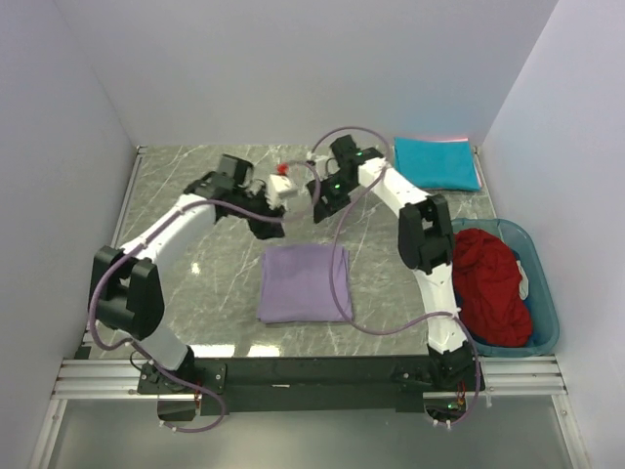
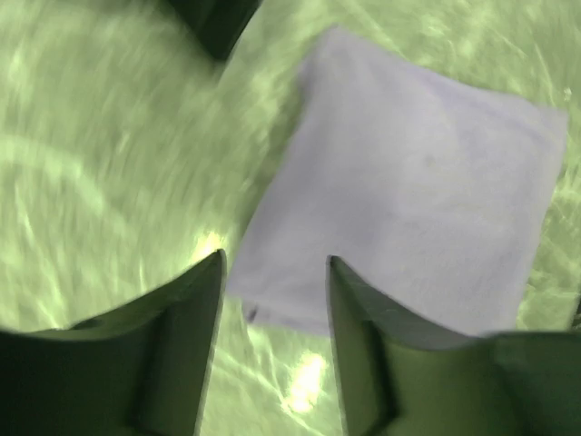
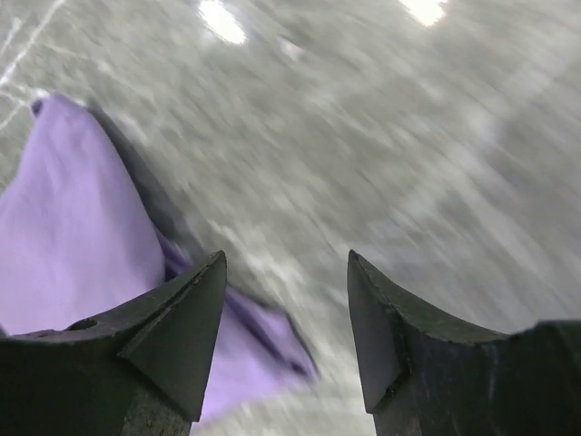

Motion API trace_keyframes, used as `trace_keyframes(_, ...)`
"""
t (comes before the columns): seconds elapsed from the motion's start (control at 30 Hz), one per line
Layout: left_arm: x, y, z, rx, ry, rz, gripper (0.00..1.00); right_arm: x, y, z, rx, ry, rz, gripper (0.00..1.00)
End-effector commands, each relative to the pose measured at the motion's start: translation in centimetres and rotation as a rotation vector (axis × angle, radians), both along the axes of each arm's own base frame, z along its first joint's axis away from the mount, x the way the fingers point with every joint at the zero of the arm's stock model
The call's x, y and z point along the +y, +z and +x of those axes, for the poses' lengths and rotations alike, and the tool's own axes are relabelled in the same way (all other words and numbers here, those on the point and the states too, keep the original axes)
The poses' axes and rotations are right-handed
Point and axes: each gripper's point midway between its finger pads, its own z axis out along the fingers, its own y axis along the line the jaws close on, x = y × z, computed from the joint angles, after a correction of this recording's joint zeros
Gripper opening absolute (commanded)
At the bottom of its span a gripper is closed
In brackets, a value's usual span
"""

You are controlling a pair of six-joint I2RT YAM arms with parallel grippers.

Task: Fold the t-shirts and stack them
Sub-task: Fold the tshirt

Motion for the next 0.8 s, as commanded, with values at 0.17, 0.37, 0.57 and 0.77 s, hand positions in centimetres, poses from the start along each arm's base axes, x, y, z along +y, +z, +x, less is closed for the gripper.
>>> trace_keyframes(0.17,4.7,-3.2,2.5,0.41,0.373,-0.182,0.61,-6.1,2.8,-3.4,0.109,-0.031,0.067,0.64)
trace_keyframes(0.37,5.0,-7.3,4.0,0.548,0.462,-0.16,0.59,-5.0,0.8,-5.4,0.238,-0.031,0.144,0.68)
trace_keyframes(0.57,5.2,-9.7,4.1,0.609,0.495,-0.13,0.6,-4.2,0.5,-6.6,0.285,-0.023,0.21,0.67)
trace_keyframes(0.77,4.8,-10.2,3.8,0.647,0.486,-0.145,0.58,-4.0,0.4,-7.2,0.307,-0.017,0.229,0.63)
